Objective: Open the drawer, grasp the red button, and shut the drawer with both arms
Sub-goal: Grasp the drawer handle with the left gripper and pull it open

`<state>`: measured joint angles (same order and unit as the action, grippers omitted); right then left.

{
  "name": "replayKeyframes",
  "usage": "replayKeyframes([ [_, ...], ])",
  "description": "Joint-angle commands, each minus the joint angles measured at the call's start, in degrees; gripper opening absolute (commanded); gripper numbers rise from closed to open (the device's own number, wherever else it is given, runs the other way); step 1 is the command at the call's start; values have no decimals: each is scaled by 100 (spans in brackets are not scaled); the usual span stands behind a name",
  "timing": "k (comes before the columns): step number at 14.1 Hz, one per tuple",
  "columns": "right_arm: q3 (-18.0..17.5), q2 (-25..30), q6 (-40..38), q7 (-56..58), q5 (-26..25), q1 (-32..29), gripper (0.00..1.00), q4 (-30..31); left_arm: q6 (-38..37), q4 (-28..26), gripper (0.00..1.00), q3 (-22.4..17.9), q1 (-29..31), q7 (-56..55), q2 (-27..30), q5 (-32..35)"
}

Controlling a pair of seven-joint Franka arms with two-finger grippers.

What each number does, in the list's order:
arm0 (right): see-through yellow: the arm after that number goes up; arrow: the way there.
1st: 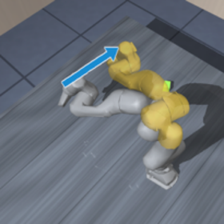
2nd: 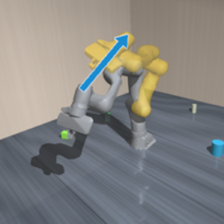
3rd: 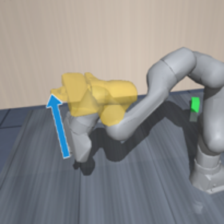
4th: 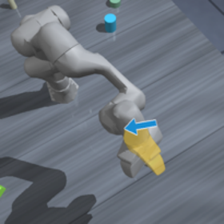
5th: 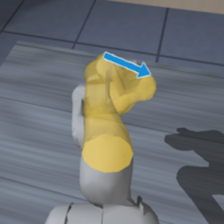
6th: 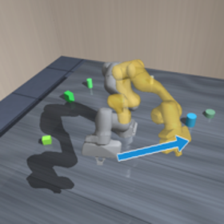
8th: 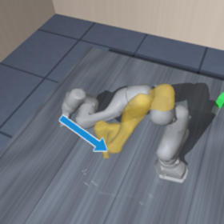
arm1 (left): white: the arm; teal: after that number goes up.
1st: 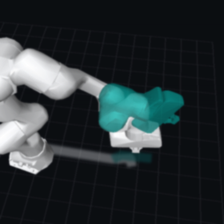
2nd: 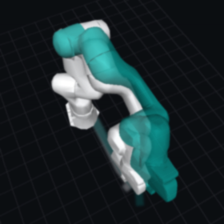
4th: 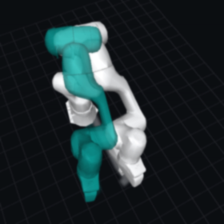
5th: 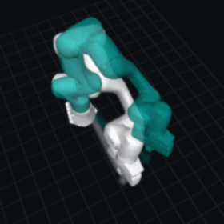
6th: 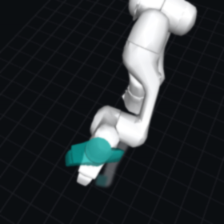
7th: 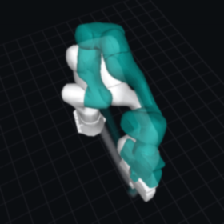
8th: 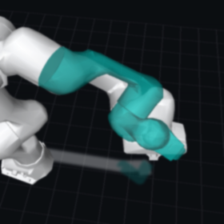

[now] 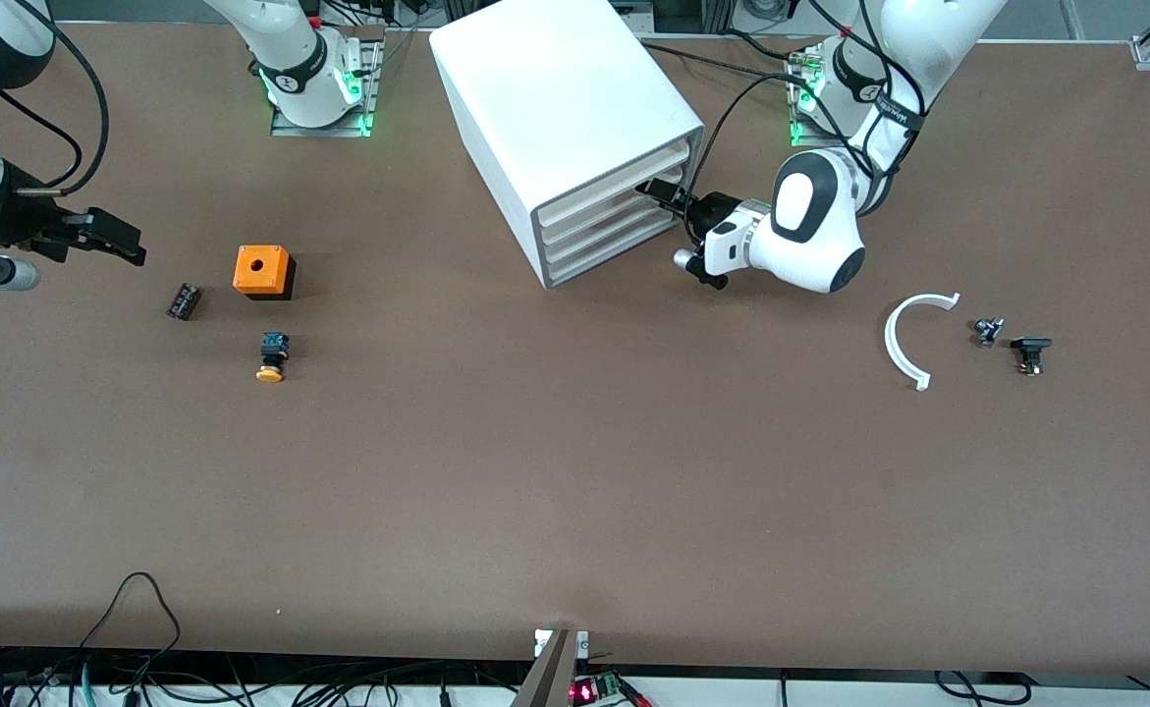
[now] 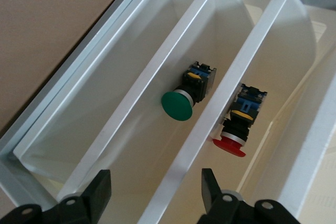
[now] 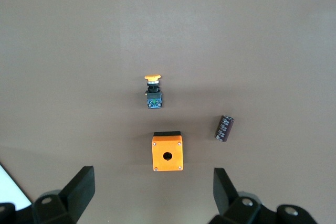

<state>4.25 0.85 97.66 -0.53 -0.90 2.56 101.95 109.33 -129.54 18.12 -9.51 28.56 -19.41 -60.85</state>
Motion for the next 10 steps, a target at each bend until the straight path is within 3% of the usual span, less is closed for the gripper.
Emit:
replayKeyframes([
  [1, -21, -23, -28, 18, 19, -1, 100, -96, 193, -80, 28, -1, -112, 132, -19, -181],
  [2, -21, -32, -28, 18, 11, -1, 100, -96, 211, -80, 6, -1, -112, 124, -19, -181],
  [3, -21, -32, -28, 18, 10, -1, 100, -96, 211, -80, 0, -10, -112, 97, -19, -181],
  [7, -21, -41, -28, 26, 10, 8, 100, -105, 974, -1, 0, -89, 133, 141, 139, -94],
  [10, -30, -172, -28, 35, 10, 200, 100, -306, 1020, 262, 1, -369, 284, 132, 113, -85],
])
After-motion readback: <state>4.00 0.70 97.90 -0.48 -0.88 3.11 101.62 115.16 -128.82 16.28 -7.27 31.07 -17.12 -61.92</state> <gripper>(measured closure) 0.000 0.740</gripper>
